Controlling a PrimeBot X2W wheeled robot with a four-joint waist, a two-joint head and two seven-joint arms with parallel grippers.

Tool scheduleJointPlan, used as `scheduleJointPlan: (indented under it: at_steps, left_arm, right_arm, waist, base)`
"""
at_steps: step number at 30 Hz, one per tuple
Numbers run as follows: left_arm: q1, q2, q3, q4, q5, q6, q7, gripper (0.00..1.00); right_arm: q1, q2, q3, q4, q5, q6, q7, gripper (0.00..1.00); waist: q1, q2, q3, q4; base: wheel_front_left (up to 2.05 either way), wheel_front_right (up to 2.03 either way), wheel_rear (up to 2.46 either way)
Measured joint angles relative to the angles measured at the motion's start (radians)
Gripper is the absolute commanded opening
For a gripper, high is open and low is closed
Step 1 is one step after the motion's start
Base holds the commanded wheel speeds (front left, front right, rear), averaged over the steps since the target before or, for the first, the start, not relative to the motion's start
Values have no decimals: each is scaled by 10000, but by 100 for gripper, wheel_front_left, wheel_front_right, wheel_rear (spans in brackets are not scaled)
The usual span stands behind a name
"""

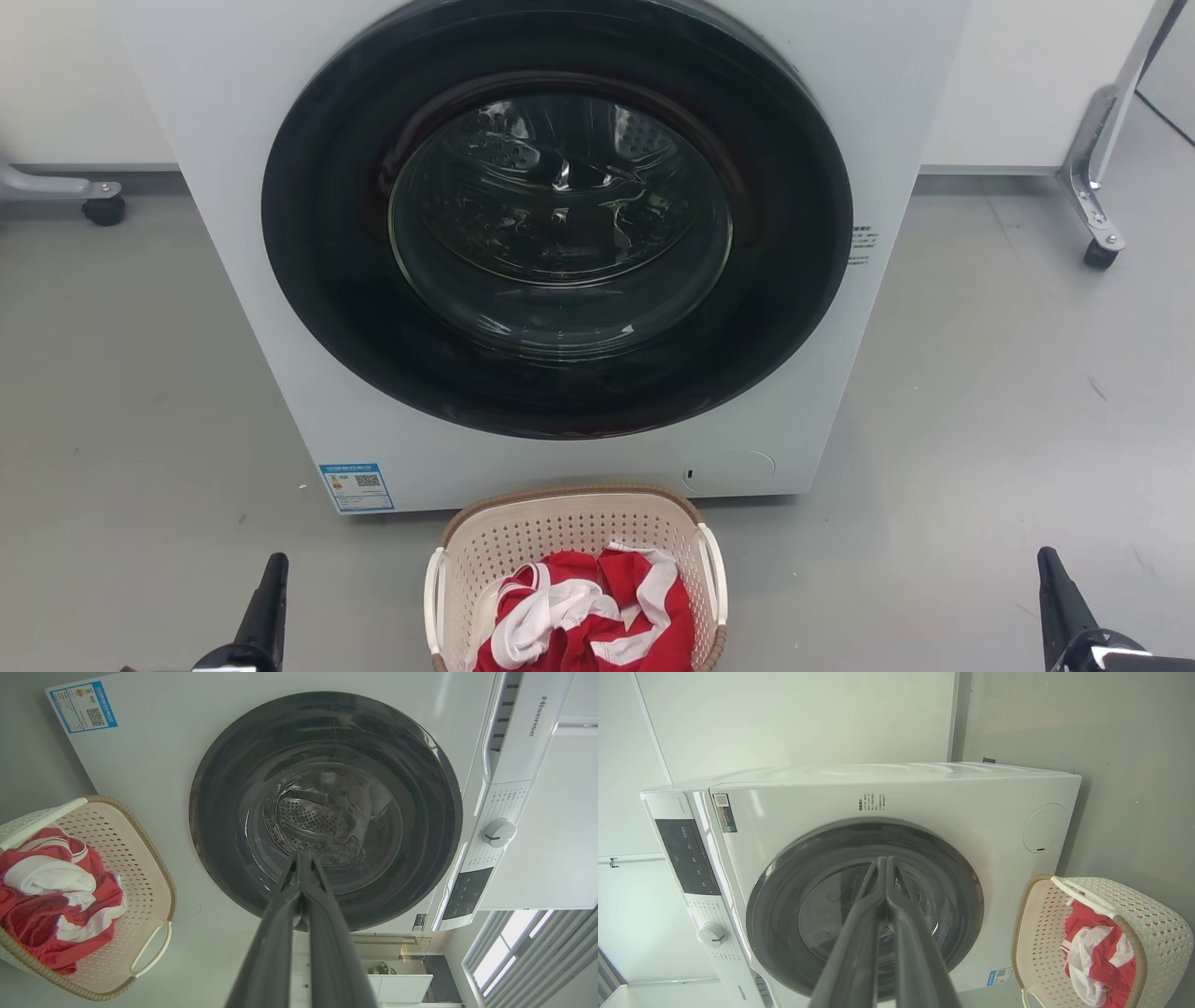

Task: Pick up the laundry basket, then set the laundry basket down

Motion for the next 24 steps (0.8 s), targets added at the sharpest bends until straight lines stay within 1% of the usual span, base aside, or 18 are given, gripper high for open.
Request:
scheduleJointPlan:
  at_steps: [24]
  left_arm:
    - [0,0,0,-2,0,0,0,0]
  right_arm:
    - [0,2,0,-2,0,0,0,0]
  waist:
    - [0,0,0,0]
  base:
    - [0,0,0]
